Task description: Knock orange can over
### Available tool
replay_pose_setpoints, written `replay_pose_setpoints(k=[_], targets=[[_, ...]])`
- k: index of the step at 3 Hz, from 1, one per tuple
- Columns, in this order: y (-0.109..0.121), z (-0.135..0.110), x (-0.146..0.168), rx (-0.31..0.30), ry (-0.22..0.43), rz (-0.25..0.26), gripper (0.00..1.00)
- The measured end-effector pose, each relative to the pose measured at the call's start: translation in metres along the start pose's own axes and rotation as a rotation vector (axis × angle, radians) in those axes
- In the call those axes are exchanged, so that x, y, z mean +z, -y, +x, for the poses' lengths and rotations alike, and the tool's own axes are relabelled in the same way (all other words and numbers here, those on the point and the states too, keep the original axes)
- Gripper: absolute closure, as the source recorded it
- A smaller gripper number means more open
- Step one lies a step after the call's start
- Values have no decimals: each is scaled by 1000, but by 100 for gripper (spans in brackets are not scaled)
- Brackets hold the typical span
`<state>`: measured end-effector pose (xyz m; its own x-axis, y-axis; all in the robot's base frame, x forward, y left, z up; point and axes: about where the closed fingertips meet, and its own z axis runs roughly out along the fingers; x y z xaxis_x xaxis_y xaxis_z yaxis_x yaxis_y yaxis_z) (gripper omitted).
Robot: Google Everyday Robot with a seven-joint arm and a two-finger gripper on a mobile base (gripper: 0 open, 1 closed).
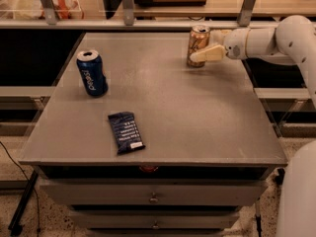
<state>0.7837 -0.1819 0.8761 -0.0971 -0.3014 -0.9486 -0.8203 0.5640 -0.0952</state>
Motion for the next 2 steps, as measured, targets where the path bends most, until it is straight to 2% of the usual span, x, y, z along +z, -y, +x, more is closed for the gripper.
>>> replay_pose_setpoints(k=[2], targets=[[-1,-1,3,-5,10,-10,65]])
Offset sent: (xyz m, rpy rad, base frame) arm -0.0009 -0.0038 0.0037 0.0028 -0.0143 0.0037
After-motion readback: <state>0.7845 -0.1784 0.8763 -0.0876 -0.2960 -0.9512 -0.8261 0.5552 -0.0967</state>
